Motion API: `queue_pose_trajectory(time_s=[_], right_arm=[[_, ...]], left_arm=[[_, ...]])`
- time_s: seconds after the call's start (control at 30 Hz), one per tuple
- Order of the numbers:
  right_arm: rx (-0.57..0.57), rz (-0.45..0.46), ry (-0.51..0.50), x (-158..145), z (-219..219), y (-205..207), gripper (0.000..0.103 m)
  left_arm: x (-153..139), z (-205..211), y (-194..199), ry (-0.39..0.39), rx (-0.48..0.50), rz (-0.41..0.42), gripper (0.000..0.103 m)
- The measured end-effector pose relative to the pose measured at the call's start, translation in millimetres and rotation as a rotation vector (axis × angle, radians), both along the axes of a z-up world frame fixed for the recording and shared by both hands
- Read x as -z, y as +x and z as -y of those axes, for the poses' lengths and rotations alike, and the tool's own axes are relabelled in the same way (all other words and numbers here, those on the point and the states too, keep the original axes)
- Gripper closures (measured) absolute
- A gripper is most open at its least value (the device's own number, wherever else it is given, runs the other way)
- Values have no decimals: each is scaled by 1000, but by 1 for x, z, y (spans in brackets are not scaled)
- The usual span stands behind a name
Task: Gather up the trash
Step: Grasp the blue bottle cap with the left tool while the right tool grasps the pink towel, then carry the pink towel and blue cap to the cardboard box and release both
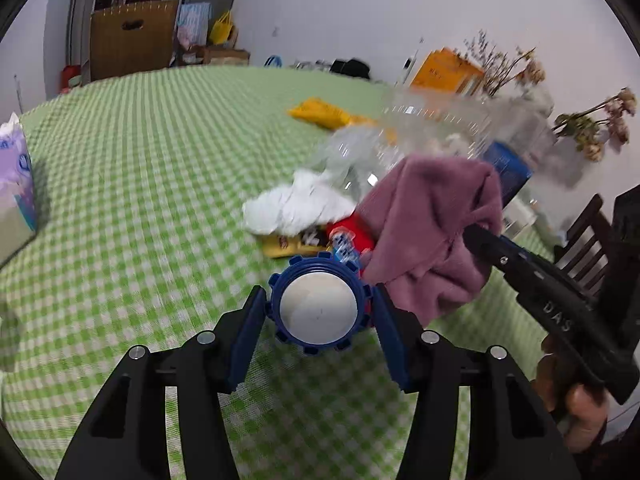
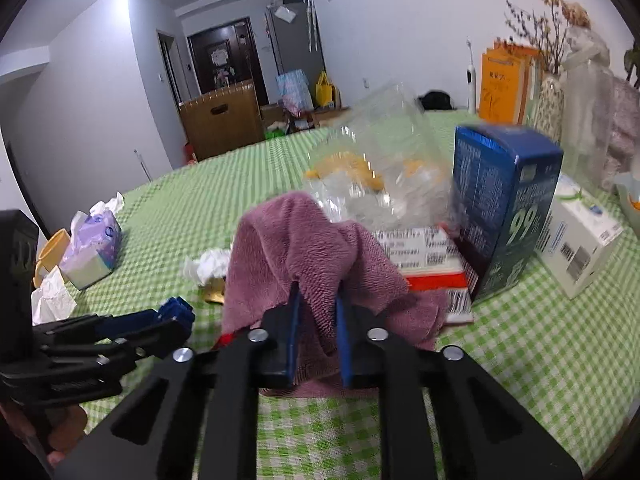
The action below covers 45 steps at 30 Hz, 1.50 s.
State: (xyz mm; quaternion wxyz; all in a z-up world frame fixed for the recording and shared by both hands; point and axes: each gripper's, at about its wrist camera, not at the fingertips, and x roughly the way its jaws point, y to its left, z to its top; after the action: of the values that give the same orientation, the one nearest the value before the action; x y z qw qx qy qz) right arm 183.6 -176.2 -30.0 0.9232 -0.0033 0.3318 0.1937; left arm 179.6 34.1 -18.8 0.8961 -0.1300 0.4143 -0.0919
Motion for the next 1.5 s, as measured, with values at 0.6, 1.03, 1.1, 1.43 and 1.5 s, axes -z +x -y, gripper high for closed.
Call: queue_pose_trajectory(time_s=[0.6, 1.03, 1.1, 1.43, 1.5], right_arm=[[119, 365, -21, -115, 82, -74, 90], [399, 451, -61, -143, 227, -147, 90], [452, 447, -74, -141, 250, -159, 90], [692, 304, -132, -93, 354, -210, 90], [731, 232, -143, -73, 372, -217, 90]], left_arm=[[-68, 54, -37, 6, 73, 187, 51], [-71, 206, -50, 16, 349, 216, 51], [-68, 232, -54, 19, 399, 217, 51], [-36, 380, -70, 37, 657, 154, 51], [-24, 406, -71, 50, 711, 127, 51]])
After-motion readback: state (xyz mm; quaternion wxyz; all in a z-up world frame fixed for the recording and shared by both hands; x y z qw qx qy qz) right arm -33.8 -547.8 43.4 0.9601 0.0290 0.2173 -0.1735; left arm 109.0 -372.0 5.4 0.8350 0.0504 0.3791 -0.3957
